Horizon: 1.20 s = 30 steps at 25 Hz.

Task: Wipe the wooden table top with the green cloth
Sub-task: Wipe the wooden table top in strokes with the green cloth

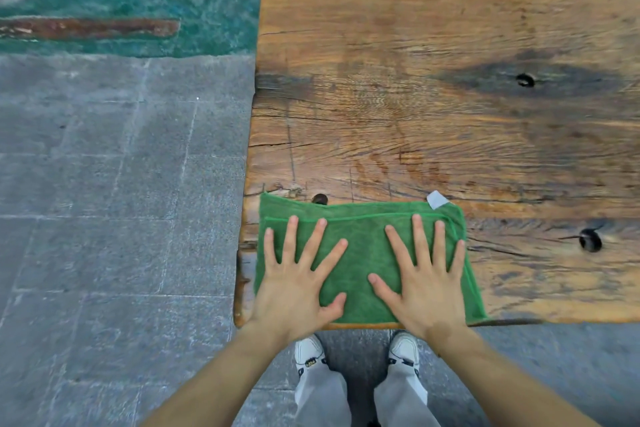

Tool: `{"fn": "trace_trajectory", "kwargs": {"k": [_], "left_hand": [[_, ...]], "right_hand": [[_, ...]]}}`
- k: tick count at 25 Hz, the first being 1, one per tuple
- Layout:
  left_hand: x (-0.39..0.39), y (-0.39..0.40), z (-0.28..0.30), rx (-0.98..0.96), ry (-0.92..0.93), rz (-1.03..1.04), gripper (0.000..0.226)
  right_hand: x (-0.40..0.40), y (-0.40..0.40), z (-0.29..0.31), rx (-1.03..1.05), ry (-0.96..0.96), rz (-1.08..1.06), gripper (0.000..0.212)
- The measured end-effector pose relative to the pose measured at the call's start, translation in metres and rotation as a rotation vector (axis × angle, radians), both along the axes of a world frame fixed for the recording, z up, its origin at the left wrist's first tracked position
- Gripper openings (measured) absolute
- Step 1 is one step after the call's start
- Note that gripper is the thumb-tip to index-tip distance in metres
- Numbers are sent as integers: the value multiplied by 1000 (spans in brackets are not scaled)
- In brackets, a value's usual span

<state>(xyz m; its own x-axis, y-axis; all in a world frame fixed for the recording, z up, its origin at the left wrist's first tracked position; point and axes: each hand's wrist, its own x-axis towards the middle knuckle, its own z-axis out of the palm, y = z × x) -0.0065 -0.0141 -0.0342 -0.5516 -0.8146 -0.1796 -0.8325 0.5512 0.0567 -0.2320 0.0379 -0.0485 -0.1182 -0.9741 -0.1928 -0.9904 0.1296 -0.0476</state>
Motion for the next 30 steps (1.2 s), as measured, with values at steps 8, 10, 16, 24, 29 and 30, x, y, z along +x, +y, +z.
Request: {"fn": "trace_trajectory", "kwargs": {"k": [8, 10, 16, 24, 29, 30], "left_hand": [[3, -21, -3, 63, 31, 72, 81], [3, -35, -3, 70, 26, 70, 82], [-2, -85, -7, 56, 7, 77, 82], [-21, -169, -15, -2, 25, 78, 83], [-35, -229, -19, -37, 30, 96, 81], [-38, -243, -20, -37, 33, 94, 81]], "right_hand": [[4, -20, 5, 23, 15, -35, 83], [4, -32, 4, 19, 11, -35, 83], [-3, -80, 2, 9, -4, -41, 83], [-24, -163, -3, -29, -19, -52, 83], [-40, -227, -7, -40, -25, -51, 83], [-43, -240, -7, -43, -28, -53, 84]]}}
